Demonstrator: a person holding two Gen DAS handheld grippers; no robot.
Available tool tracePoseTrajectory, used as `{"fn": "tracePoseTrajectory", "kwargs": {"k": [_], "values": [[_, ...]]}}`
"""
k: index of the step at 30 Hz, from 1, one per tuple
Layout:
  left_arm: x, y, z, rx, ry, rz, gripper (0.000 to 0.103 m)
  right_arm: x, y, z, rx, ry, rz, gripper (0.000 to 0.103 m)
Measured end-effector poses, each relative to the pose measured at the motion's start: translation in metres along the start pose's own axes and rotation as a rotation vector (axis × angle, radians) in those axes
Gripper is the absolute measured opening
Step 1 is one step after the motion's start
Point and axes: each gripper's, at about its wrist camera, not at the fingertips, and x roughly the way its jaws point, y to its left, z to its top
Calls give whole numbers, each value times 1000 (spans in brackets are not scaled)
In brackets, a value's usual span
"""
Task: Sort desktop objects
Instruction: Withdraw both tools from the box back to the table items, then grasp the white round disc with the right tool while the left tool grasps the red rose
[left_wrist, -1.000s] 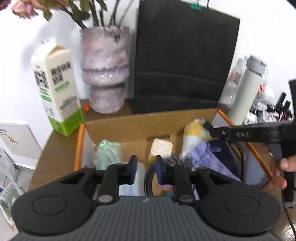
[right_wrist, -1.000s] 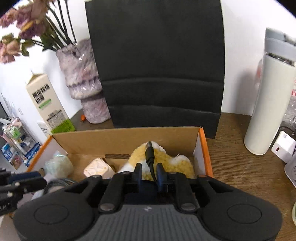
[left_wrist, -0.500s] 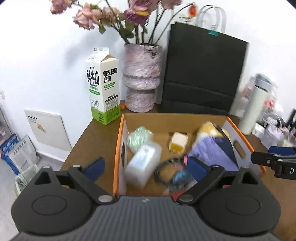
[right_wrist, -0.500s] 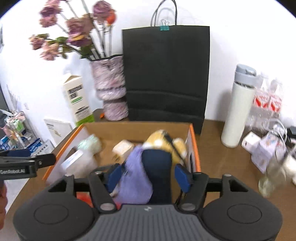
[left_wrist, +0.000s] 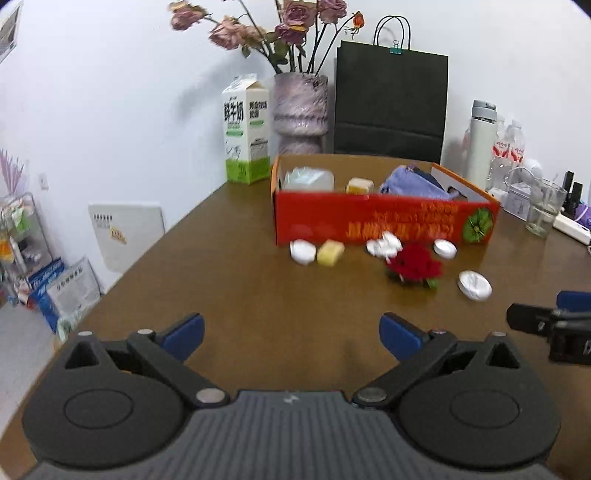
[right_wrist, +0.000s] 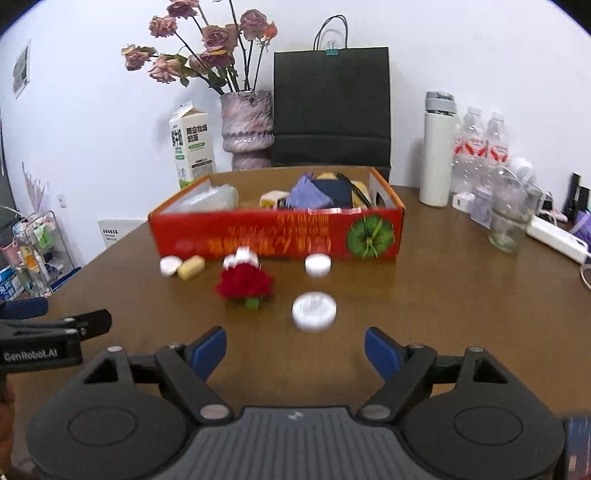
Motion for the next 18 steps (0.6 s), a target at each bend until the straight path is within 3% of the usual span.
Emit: {"fn": "tracePoseTrajectory", "kwargs": {"k": [10,18], "values": [[-41,-8,-35,26,0,-52,103,-38,8,-49,-31,-18,3,83],[-26,-4,-29,12,22,-57,103,-35,2,-36,-29,-32,14,84]]}}
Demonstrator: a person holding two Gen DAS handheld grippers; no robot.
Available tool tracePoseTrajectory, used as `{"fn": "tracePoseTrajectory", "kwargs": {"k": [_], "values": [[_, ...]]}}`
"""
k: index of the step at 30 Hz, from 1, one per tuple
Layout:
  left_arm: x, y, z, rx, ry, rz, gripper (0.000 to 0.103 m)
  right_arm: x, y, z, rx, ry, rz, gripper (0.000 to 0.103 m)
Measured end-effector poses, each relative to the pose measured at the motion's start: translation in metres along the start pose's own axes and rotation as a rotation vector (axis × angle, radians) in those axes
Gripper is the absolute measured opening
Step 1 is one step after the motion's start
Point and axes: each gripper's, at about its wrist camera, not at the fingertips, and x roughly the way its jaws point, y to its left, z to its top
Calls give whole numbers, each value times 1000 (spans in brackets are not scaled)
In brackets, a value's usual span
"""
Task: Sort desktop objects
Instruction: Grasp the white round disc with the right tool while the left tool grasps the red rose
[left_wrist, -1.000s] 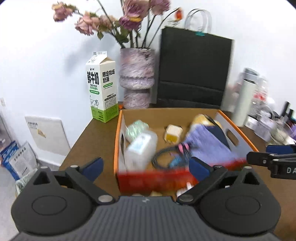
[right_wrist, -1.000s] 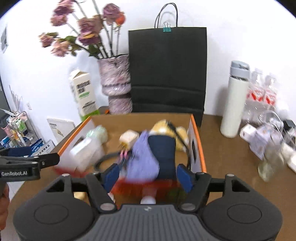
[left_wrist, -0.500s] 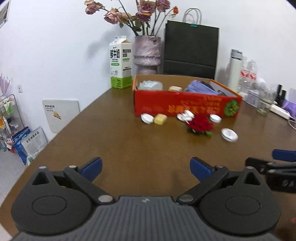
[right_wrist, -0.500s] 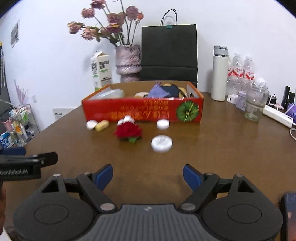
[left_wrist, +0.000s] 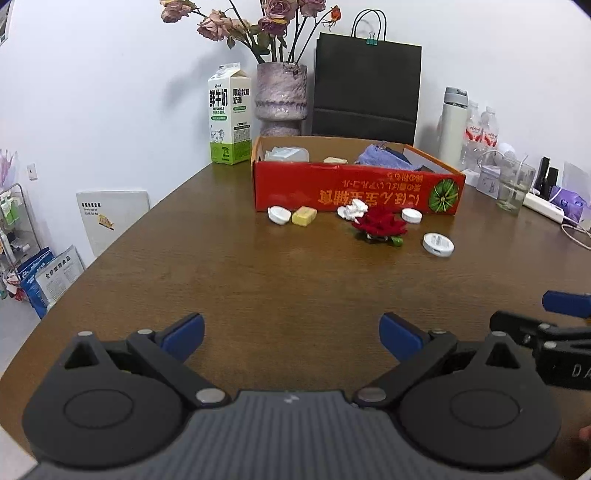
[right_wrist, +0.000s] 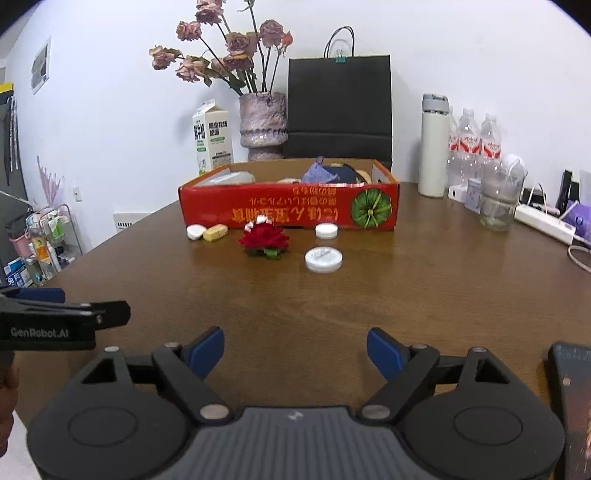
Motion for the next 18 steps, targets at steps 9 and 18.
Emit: {"fn": "tracePoseTrajectory", "kwargs": {"k": [9,18], "values": [[58,1,56,36,-3,-120,96,86,-8,50,-34,60,-8,78],[133,-51,88,87,59,-276,88,141,-17,63,0,130,-18,44]]}}
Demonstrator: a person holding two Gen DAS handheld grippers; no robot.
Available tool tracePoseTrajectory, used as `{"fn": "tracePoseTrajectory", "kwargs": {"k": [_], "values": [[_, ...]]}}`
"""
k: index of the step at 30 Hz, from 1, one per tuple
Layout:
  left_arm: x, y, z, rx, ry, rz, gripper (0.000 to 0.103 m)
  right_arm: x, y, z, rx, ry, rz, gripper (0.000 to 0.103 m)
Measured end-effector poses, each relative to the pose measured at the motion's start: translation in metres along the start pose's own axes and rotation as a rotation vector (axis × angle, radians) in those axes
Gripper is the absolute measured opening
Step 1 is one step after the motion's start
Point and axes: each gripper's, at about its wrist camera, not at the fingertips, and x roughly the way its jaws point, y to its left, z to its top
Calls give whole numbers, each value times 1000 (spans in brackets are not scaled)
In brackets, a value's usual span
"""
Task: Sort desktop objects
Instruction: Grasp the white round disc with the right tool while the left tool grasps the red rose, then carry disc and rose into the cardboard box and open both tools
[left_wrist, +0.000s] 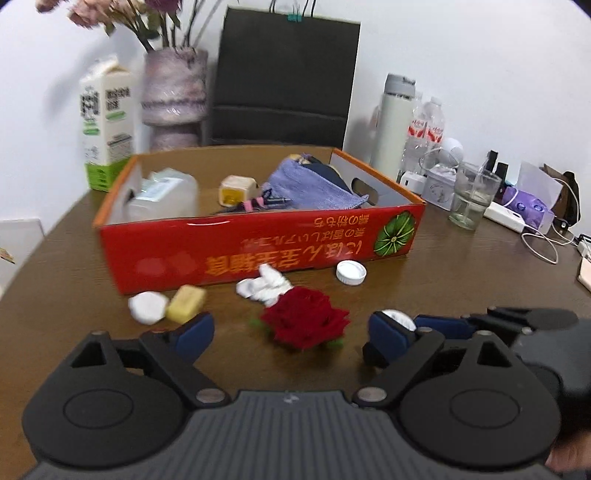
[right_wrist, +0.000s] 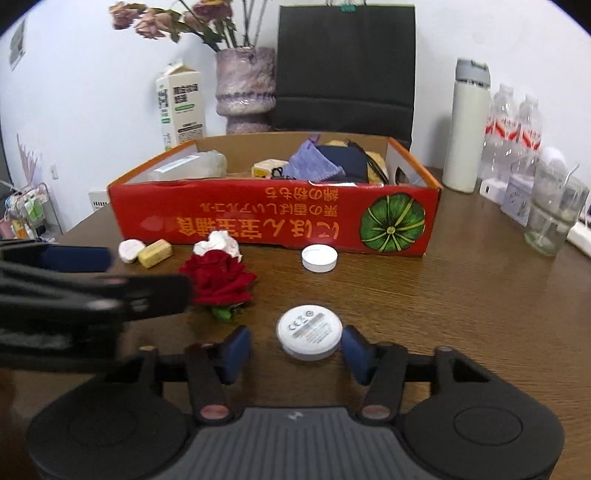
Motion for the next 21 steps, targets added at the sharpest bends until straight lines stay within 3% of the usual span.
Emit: {"fn": "tracePoseTrajectory", "kwargs": {"k": [1,5,8,15,21], "values": [[9,-1,2,-6,11,3,85,1,-2,0,0,-5,-8,39],[32,0,5,-37,36,7,53,0,-10,-1,34,-23,3,38],[28,1,2,-49,17,5,32,0,-14,-2,57,-33,8,38],[-11,-2,-3,-25,-58,10,20,-21,-14,6,58,-75,25,38],[-59,14,26,-72,-197,0,20,-76,-20,39,89,-238,49,38]]}}
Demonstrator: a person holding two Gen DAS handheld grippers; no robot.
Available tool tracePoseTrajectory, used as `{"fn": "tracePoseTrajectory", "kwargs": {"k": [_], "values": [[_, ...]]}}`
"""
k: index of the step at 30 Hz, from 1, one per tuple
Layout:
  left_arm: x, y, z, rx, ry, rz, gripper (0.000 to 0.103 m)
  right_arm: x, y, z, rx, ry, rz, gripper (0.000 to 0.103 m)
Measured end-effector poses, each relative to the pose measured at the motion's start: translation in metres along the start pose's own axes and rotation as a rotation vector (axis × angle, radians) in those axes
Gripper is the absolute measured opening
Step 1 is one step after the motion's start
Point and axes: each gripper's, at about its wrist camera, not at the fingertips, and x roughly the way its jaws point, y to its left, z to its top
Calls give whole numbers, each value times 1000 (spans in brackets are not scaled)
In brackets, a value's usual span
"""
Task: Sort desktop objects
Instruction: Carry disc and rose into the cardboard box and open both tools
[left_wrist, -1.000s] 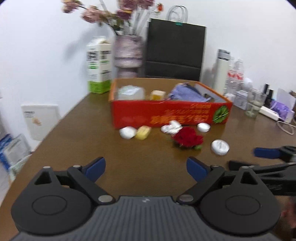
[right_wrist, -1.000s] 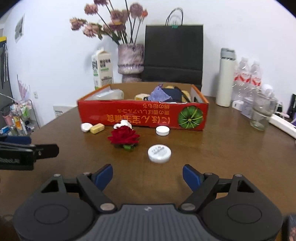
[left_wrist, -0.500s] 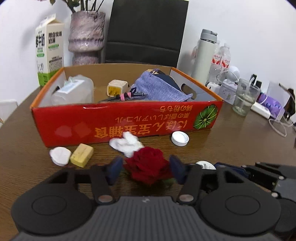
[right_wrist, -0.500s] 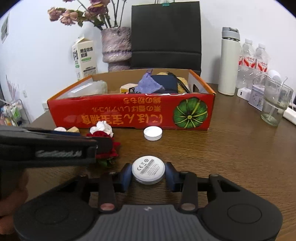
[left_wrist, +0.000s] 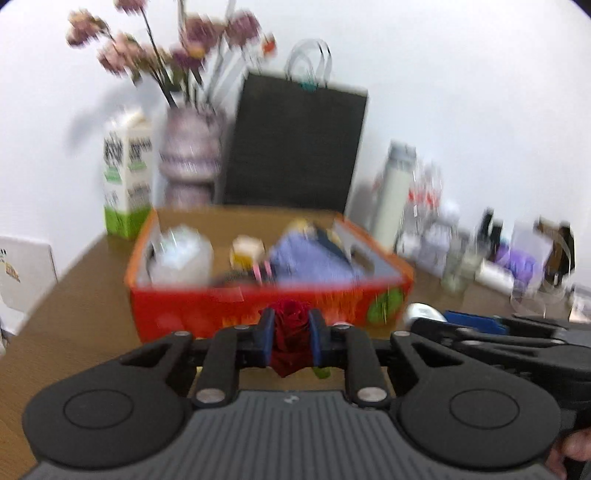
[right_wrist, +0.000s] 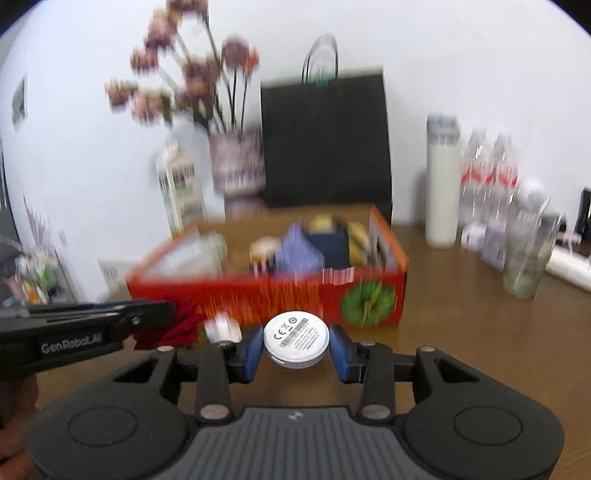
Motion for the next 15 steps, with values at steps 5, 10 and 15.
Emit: {"fn": "tracePoseTrajectory", "kwargs": {"k": [5,10,15], "values": [[20,26,67,-52,-13,2,20,4,-1,62,3,-79,60,38],[103,45,119,-28,98,55,20,94,-6,128,-1,37,131,38],[200,71,124,-19,267,164,20,223,2,153,-59,272,95,38]]}}
